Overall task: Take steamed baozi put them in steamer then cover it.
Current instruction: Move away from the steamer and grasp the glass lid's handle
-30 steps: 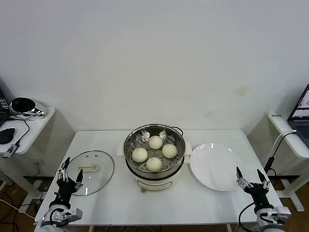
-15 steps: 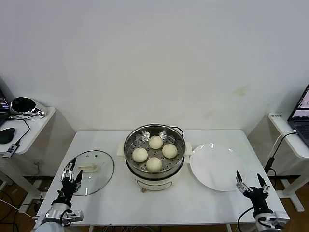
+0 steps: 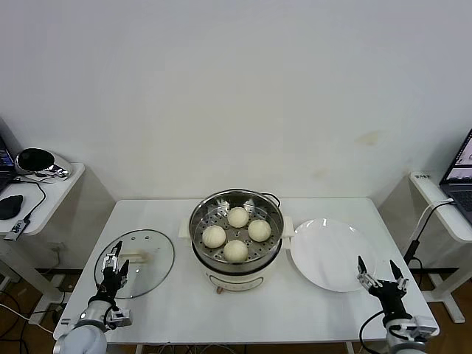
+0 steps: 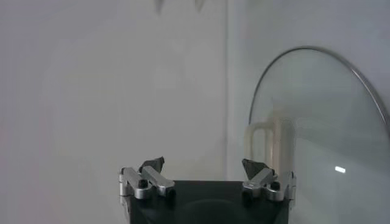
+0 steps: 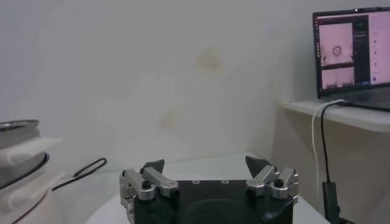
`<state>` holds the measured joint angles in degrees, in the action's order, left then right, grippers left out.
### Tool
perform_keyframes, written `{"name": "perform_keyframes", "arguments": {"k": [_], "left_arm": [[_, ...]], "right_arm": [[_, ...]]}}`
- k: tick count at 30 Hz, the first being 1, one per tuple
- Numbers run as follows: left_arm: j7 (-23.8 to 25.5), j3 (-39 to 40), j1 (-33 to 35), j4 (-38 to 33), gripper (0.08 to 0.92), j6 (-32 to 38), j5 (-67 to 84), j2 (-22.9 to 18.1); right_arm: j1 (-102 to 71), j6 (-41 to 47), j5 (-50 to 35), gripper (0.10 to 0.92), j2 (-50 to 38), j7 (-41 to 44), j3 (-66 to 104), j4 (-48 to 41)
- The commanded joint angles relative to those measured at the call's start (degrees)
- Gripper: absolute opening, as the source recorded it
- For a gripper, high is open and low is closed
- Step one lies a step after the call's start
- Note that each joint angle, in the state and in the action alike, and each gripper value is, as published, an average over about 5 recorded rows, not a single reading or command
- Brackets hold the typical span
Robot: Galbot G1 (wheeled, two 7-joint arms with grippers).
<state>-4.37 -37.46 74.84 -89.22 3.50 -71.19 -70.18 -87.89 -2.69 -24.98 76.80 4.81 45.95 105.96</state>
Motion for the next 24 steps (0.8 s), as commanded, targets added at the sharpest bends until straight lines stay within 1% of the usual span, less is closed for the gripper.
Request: {"name": "perform_keyframes", "arguments": {"k": [1,7,16,24], "left_arm": [[0.35,1.04,-5.24,6.64,0.823,-0.75,-1.70,-0.55],[0.37,1.08,-6.86,8.34,0.823,-3.21,-2.24,-1.56],[0.23,1.68,-8.02,8.08,0.823,-8.65,-0.77,-3.10],[0.13,1.82,-9.45,10.52,0.823,-10.35,0.86,-3.84]], "right_arm": [[0.50,0.09,0.52,0.823,0.69,-0.20,-0.21,-0.14],[0.49,-0.10,0.46,0.823,0.69,-0.20,0.36,-0.69],[0.58,-0.27,0.85,0.823,1.29,-0.13,0.23,-1.57],[0.21,-0.41,1.01,0.823,1.44,-0.03,0.23,-1.84]]}}
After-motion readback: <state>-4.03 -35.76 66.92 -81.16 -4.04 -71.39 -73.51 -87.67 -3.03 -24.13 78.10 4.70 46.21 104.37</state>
